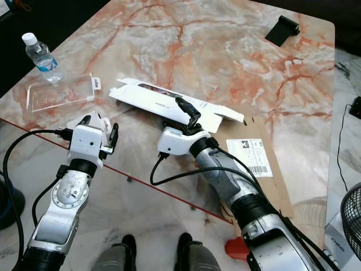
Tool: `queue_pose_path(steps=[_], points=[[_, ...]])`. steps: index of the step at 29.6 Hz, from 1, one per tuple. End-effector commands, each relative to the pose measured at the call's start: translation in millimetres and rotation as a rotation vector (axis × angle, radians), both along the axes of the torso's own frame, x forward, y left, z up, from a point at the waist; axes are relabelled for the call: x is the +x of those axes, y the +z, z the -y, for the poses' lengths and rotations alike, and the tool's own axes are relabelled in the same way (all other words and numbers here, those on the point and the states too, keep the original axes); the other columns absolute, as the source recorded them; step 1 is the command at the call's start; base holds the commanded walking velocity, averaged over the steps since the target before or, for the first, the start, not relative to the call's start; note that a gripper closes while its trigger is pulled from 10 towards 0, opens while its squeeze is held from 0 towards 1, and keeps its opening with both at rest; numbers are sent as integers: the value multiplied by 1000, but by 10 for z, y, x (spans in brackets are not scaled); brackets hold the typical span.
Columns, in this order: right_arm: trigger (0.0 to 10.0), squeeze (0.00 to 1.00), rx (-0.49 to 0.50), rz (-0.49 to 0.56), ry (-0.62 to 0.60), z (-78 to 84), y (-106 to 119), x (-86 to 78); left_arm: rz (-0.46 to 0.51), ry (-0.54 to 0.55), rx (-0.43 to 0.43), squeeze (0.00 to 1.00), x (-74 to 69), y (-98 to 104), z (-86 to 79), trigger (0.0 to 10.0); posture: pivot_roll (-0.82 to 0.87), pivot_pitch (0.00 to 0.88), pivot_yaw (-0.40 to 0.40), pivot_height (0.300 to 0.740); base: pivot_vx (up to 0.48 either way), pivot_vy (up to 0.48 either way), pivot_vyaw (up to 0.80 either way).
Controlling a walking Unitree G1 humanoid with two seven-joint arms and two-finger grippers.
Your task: Picking trash to rubbish bin
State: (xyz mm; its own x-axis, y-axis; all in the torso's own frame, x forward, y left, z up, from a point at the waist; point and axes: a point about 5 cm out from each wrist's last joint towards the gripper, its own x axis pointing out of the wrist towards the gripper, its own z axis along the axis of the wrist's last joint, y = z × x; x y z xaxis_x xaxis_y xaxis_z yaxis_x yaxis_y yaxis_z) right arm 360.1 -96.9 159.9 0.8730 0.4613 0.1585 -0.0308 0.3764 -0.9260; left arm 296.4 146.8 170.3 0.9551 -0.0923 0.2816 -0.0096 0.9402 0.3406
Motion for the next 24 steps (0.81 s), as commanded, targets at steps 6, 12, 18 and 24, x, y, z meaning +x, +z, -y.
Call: queue_pose_path(steps=[6, 12, 18, 24], points=[[10000, 0, -14, 41, -20, -40, 36, 37, 3, -17, 17, 0, -23, 48, 27, 10000, 123, 324, -35, 740, 0, 0, 0], [10000, 0, -47, 86, -98, 20, 89, 110, 8, -19, 27, 0, -13, 76, 34, 10000, 125, 318, -34, 740, 0, 0, 0], [10000, 0, -112, 119, -152, 72, 123, 172, 10, -22, 35, 0, 6, 99, 50, 10000, 126, 308, -34, 740, 0, 0, 0], [0, 0, -194, 107, -162, 69, 66, 197, 10, -35, 47, 0, 19, 108, 69, 10000, 131, 301, -32, 740, 0, 0, 0]])
